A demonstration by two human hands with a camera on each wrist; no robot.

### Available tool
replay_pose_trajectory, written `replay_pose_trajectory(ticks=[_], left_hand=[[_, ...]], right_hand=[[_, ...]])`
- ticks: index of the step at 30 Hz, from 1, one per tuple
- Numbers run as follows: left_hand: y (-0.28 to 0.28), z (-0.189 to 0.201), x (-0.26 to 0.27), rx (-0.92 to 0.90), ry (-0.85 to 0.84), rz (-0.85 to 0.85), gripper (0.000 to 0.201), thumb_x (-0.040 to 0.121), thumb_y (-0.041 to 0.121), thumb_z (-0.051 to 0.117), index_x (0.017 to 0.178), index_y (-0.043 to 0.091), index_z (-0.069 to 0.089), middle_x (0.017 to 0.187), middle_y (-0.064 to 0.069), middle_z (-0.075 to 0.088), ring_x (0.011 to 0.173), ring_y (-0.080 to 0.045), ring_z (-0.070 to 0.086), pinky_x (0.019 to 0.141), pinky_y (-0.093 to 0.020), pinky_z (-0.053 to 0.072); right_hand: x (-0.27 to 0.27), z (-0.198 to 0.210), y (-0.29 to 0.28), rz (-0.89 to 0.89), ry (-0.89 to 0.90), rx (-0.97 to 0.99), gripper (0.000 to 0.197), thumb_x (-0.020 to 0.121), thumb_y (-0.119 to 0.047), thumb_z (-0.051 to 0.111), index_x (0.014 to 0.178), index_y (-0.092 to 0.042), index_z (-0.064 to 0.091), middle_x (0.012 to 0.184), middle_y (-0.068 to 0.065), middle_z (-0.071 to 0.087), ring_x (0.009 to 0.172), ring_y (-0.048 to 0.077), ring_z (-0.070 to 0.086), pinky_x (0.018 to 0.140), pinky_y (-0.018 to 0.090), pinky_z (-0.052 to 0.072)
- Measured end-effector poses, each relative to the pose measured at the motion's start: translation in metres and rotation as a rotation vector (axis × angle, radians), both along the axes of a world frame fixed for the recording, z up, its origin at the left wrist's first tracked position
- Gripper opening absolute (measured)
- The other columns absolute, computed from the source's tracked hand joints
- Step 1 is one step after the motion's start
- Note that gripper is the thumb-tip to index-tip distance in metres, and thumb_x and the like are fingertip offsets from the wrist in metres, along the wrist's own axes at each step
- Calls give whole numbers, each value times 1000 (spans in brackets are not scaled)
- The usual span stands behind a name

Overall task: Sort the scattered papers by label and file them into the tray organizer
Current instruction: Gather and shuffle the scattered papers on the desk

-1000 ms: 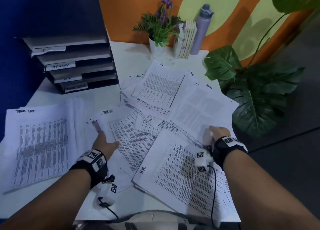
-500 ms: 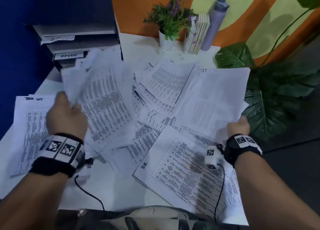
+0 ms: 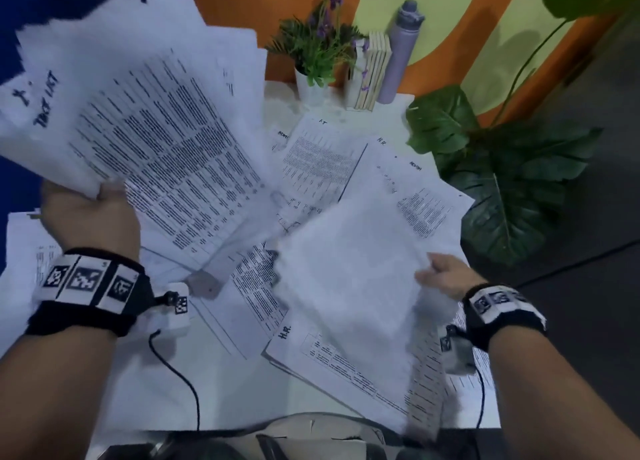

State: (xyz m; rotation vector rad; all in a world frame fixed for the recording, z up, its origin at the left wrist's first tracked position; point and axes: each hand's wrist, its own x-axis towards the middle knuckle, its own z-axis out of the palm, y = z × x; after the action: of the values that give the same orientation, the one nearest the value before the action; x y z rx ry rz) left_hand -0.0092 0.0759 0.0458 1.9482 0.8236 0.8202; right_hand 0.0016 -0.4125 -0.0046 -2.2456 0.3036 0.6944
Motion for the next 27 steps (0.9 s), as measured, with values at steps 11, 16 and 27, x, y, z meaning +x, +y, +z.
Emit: replay_pose_trajectory(ticks=[11, 16, 27], left_hand=[[-35, -68, -12, -247, 500, -190, 45, 87, 10, 66, 128, 2, 50, 129, -21, 57, 115, -37, 57, 98, -43, 44], [-29, -86, -21, -269, 647, -221, 56, 88, 13, 66, 136, 4, 39, 132, -24, 54, 116, -43, 55, 102, -49, 43], [-44, -113, -19, -523, 594, -426, 87, 73, 67, 66, 140, 16, 44, 133, -12, 56, 119, -33, 56, 103, -48, 43]], right_hand=[[-40, -24, 55, 549, 49, -301, 47, 93, -20, 48, 140, -23, 41, 131, -2, 49, 124, 21, 47, 101, 27, 35], [-11, 11, 39, 557, 10, -303, 42, 90, -17, 47, 130, -9, 56, 129, 5, 57, 116, 13, 52, 83, 11, 31], [55, 34, 79, 52, -227, 358, 41, 83, -2, 65, 123, -6, 55, 114, 6, 66, 102, 17, 63, 98, 41, 48]])
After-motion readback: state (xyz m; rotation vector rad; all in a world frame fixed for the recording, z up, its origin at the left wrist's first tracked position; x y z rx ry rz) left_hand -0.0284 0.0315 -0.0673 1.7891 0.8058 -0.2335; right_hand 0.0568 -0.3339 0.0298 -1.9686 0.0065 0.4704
